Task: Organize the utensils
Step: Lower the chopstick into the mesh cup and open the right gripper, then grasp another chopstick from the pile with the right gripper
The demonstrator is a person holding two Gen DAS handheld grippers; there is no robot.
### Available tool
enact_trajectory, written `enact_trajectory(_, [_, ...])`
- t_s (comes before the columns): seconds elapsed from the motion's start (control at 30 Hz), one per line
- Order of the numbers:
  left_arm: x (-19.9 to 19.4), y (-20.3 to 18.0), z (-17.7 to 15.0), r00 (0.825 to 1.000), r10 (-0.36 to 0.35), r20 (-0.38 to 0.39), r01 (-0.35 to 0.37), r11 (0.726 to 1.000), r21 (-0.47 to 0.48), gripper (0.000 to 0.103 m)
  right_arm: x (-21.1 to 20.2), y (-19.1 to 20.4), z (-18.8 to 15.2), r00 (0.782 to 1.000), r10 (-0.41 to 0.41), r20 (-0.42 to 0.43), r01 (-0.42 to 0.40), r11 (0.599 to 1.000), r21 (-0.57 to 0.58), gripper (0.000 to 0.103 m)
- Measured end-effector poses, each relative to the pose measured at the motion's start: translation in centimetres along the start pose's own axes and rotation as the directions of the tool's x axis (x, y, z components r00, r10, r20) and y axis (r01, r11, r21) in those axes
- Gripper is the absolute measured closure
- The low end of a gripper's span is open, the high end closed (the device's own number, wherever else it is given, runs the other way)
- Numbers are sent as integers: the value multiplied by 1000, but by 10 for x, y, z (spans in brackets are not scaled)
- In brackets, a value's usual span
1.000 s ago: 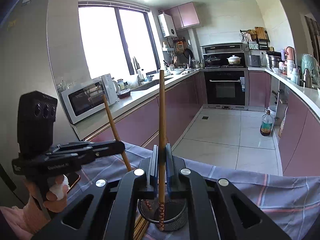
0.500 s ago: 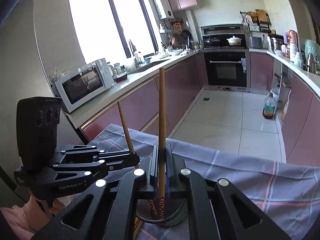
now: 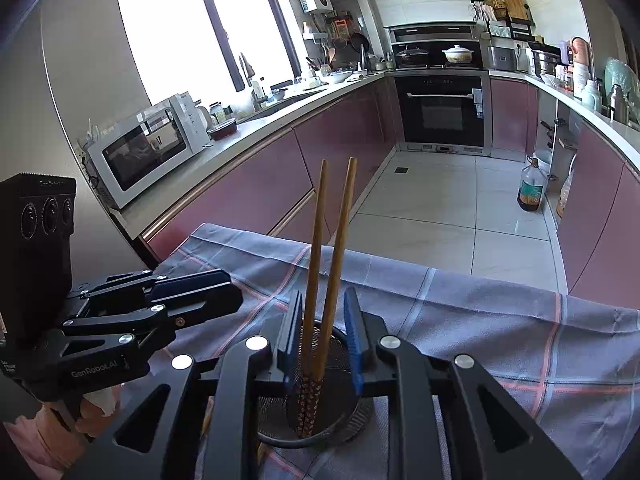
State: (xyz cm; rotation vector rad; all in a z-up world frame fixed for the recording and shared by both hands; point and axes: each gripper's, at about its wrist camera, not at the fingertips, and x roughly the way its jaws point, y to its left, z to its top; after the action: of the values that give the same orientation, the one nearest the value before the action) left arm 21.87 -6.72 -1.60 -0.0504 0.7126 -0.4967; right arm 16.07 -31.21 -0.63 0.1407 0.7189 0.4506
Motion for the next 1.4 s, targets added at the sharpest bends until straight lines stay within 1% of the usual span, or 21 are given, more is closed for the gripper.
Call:
enact_trajectory(0.07, [-13,3,-9,999,45,28,-45,999,8,64,-12,4,-5,999,-6,37,7,1000,-15,75])
enact_trajectory(0.13, [-25,6,-20,995,88,44,-89,996,17,61,-24,9,-10,997,-1,72,3,1000,-31,74])
enact_trajectory(0.2, [-34,11,-32,993,107,42,-108,994,19,56,-39,18,-18,995,28,98,-22,998,-64,69])
enact_trajectory(0.27, [-37,14,-48,992,127,23,-127,991,28,56,-50,29,-30,993,56,102,-45,994,-104,64])
enact_trajectory(0.33, [-36,20,-69,989,146,-12,-146,989,37,55,-53,38,-44,994,82,74,-71,989,-131,63])
enact_trajectory(0.4, [-31,24,-89,987,149,-67,-147,988,43,55,-48,44,-58,995,101,17,-98,987,-130,63])
enact_trajectory(0.5, [-22,30,-120,981,129,-143,-124,991,44,55,-28,50,-83,994,76,-83,-87,987,-134,63])
enact_trajectory(0.6, [-16,29,-146,970,134,-201,-124,990,62,55,-5,47,-106,980,77,-183,-93,992,-84,64])
enact_trajectory(0.67, [-13,29,-160,966,119,-231,-108,992,57,56,6,47,-117,972,73,-225,-91,994,-68,67])
enact_trajectory(0.73, [-13,27,-170,962,114,-248,-103,993,58,56,12,47,-125,966,72,-248,-89,994,-57,68])
enact_trajectory(0.83, [-13,29,-180,960,115,-257,-104,993,56,57,18,47,-128,964,64,-258,-79,996,-49,70])
enact_trajectory(0.93, [-14,29,-184,960,116,-256,-105,993,58,58,22,52,-132,964,48,-262,-65,996,-59,71])
enact_trajectory(1.03, [-11,25,-180,959,132,-252,-117,990,72,61,24,55,-135,965,31,-260,-52,996,-74,73])
enact_trajectory(1.13, [-10,24,-177,958,143,-248,-129,989,74,70,22,54,-136,965,16,-260,-39,996,-81,75])
enact_trajectory(1.2, [-9,26,-175,958,146,-247,-135,989,61,80,23,52,-136,965,18,-263,-38,997,-73,77])
enact_trajectory(1.27, [-8,31,-173,958,149,-245,-143,989,40,88,21,51,-137,964,16,-266,-36,997,-72,77])
enact_trajectory(1.33, [-7,36,-171,960,136,-245,-138,990,12,89,21,52,-137,963,7,-268,-28,997,-76,77])
enact_trajectory(1.4, [-6,37,-170,960,138,-243,-140,990,9,89,23,55,-136,963,-11,-270,-15,996,-94,77])
